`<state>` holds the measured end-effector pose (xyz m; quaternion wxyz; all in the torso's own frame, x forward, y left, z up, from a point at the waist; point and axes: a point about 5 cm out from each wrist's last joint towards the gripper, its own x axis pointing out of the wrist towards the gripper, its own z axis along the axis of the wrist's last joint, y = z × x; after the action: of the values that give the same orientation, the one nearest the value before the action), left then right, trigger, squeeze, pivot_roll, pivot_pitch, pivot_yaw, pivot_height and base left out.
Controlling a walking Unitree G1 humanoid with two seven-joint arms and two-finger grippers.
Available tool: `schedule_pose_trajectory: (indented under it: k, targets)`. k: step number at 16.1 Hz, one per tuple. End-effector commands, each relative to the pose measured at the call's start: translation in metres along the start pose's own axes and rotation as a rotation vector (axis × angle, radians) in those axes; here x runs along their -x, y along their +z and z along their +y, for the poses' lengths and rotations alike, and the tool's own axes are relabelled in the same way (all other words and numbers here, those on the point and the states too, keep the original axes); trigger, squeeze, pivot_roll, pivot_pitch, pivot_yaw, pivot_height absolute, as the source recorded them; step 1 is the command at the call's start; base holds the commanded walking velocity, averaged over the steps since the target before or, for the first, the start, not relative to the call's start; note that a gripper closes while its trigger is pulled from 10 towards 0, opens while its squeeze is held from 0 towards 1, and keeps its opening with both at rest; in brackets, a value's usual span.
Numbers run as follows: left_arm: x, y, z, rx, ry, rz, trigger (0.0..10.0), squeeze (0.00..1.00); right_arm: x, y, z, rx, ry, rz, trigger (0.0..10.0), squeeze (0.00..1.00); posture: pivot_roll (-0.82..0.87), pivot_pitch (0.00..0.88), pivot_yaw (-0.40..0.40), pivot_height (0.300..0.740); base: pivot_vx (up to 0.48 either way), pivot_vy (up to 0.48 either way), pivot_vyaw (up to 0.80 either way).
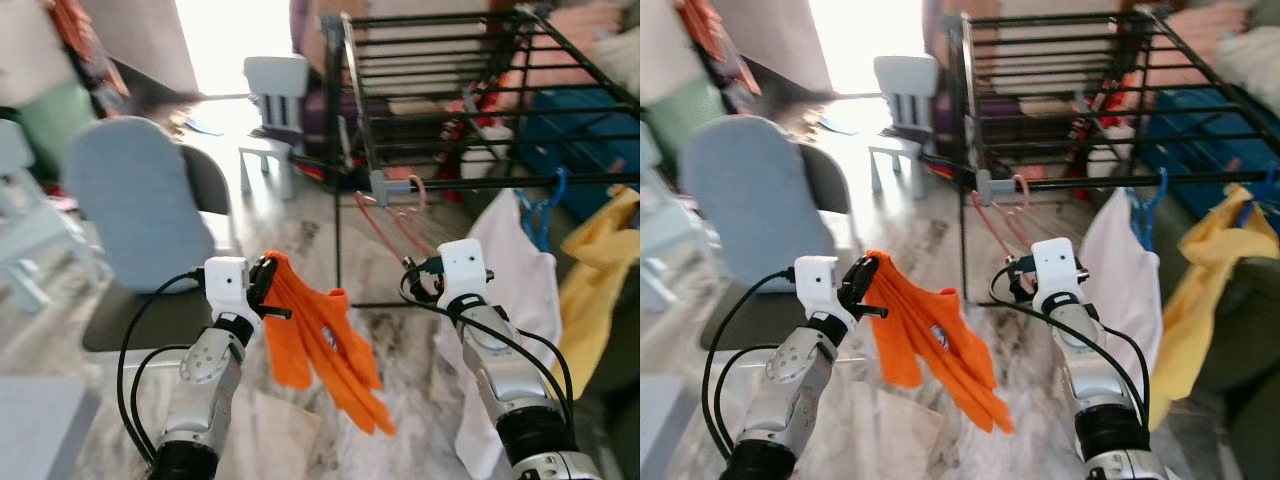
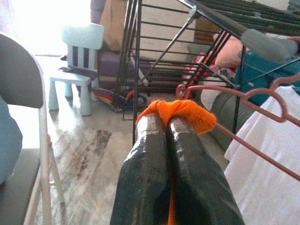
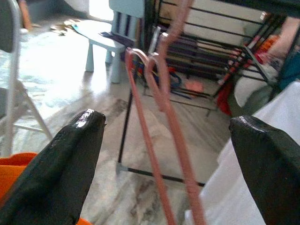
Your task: Hang hanger
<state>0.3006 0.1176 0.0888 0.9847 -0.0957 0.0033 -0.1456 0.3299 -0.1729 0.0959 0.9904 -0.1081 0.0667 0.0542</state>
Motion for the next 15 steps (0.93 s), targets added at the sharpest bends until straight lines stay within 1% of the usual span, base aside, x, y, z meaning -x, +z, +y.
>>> schedule_pose_trajectory:
  k: [1,2,4,5,7,9,11,12,13,14,15]
  targets:
    - [-0.002,0.006,0.003,-0.013,0.011,-0.02,10.0,0.0,-0.002,0.002,0.004,-0.007,0.027,-0.007,10.0,0.0,-0.16,0.0,0.019,0.74,0.0,0.0,0.0]
    - [-0.003,0.006,0.003,-0.016,0.012,-0.018,10.0,0.0,-0.003,0.0,0.002,-0.003,0.031,0.013,10.0,0.0,-0.15,0.0,0.018,0.74,0.0,0.0,0.0]
    - [-0.001,0.004,0.005,-0.023,0.016,-0.003,10.0,0.0,-0.01,-0.002,-0.01,0.041,0.008,0.057,10.0,0.0,-0.15,0.0,0.015,0.74,0.0,0.0,0.0]
    - [-0.001,0.003,0.006,-0.024,0.018,0.003,10.0,0.0,-0.012,0.0,-0.013,0.059,0.014,0.064,10.0,0.0,-0.15,0.0,0.014,0.74,0.0,0.0,0.0]
    - [0.0,0.001,0.006,-0.028,0.017,0.013,10.0,0.0,-0.016,0.006,-0.016,0.078,0.065,0.05,10.0,0.0,-0.15,0.0,0.013,0.74,0.0,0.0,0.0]
    - [0.0,0.001,0.006,-0.029,0.015,0.015,10.0,0.0,-0.022,0.014,-0.021,0.115,0.073,0.018,10.0,0.0,-0.14,0.0,0.01,0.74,0.0,0.0,0.0]
    - [0.001,0.001,0.006,-0.029,0.015,0.017,10.0,0.0,-0.026,0.015,-0.028,0.128,0.049,0.031,10.0,0.0,-0.14,0.0,0.007,0.74,0.0,0.0,0.0]
    - [0.003,0.001,0.005,-0.029,0.012,0.023,10.0,0.0,-0.027,0.015,-0.035,0.13,0.034,0.044,10.0,0.0,-0.13,0.0,0.005,0.74,0.0,0.0,0.0]
    - [0.004,0.0,0.005,-0.029,0.009,0.026,10.0,0.0,-0.027,0.014,-0.037,0.131,0.035,0.053,10.0,0.0,-0.13,0.0,0.001,0.74,0.0,0.0,0.0]
    - [0.007,-0.001,0.005,-0.033,0.005,0.034,10.0,0.0,-0.028,0.012,-0.044,0.159,0.03,0.069,10.0,0.0,-0.12,0.0,-0.001,0.74,0.0,0.0,0.0]
    - [0.01,-0.002,0.005,-0.035,0.006,0.041,10.0,0.0,-0.028,0.011,-0.048,0.162,0.032,0.078,10.0,0.0,-0.12,0.0,-0.002,0.74,0.0,0.0,0.0]
